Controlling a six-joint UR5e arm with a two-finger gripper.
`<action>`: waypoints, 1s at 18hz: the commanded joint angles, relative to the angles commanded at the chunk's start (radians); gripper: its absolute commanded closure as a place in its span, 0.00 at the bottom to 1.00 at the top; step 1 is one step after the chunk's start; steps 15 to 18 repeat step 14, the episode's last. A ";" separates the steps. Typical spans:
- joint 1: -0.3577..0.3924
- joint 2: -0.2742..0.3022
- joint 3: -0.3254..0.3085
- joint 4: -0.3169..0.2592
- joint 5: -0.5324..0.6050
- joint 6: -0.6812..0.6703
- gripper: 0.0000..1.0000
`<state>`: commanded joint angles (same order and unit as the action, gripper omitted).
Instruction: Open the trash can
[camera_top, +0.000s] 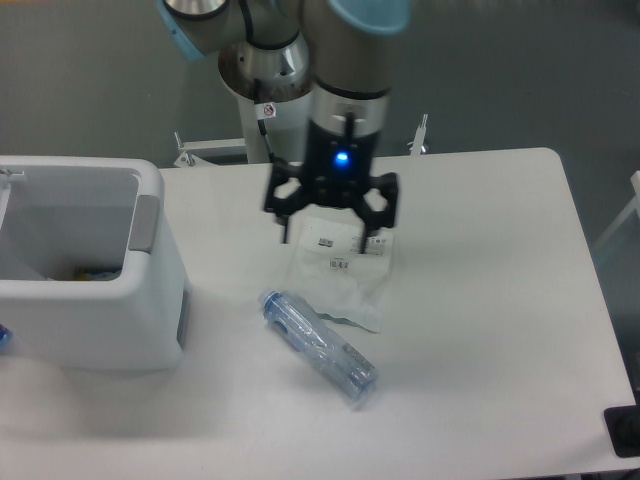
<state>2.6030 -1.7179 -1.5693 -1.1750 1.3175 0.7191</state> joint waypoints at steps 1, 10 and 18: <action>0.009 -0.026 0.014 0.003 0.020 0.034 0.00; 0.072 -0.187 0.054 0.087 0.219 0.374 0.00; 0.072 -0.212 0.052 0.087 0.305 0.410 0.00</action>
